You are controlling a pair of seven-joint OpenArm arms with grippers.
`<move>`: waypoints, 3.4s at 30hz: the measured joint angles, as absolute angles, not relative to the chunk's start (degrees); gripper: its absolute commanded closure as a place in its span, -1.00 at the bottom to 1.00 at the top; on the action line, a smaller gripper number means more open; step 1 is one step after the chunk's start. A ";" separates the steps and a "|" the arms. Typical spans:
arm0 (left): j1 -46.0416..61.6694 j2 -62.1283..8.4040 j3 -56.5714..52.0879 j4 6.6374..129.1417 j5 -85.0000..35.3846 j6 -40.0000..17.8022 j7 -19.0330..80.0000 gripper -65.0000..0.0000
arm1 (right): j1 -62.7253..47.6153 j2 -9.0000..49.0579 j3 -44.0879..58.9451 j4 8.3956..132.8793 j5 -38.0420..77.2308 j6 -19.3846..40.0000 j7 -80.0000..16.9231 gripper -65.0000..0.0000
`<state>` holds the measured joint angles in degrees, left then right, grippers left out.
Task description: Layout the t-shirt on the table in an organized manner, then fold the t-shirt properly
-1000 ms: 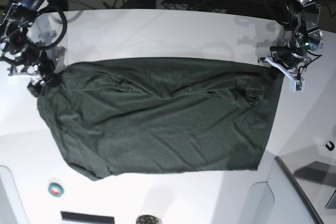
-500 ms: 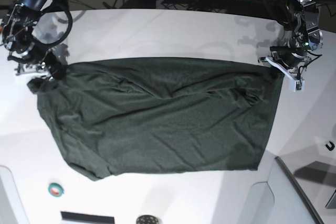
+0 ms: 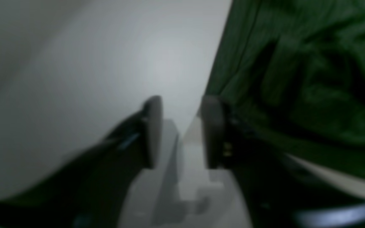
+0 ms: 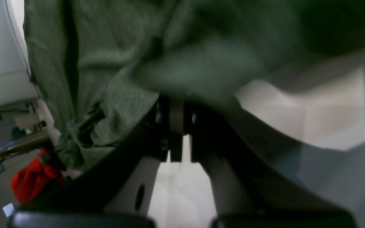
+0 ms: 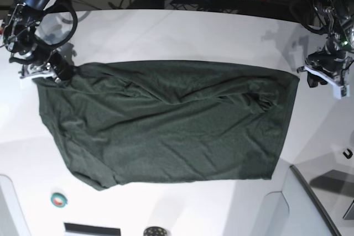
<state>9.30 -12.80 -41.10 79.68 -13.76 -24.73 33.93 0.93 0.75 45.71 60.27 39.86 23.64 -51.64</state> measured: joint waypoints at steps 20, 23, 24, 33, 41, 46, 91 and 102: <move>14.15 -7.97 -44.93 70.06 -30.57 -39.40 28.88 -0.29 | 0.93 1.58 45.50 60.23 39.81 23.66 -52.18 0.93; 12.03 -8.88 -45.04 63.72 -30.48 -39.31 25.96 -0.29 | 0.89 2.15 45.52 60.23 39.46 23.64 -52.01 0.93; 11.27 -9.43 -44.99 61.45 -30.44 -39.64 25.02 -0.29 | 0.91 2.04 45.52 60.23 39.42 23.66 -52.03 0.93; 4.38 -12.49 -44.82 50.76 -31.79 -39.75 20.84 -0.29 | 0.91 1.89 45.52 60.18 39.64 23.66 -52.05 0.93; 1.39 -12.49 -44.60 48.64 -29.74 -39.75 20.51 -0.28 | 0.91 1.91 45.52 60.18 39.62 23.66 -52.05 0.93; -0.60 -11.55 -45.06 48.73 -24.49 -40.34 20.18 -0.23 | 0.91 1.89 45.52 60.18 39.64 23.66 -52.03 0.93; 7.18 -11.07 -51.29 75.88 -22.63 -35.86 47.40 1.00 | -0.01 -0.32 47.83 82.39 39.16 12.45 -75.77 0.91; 8.91 -9.85 -51.33 79.13 -22.70 -35.88 47.42 1.00 | -12.75 -2.96 47.62 83.11 44.97 15.81 -67.57 0.08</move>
<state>8.91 -9.85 -51.33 79.13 -22.70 -35.88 47.42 -12.75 -2.96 47.62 83.11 44.97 15.81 -67.57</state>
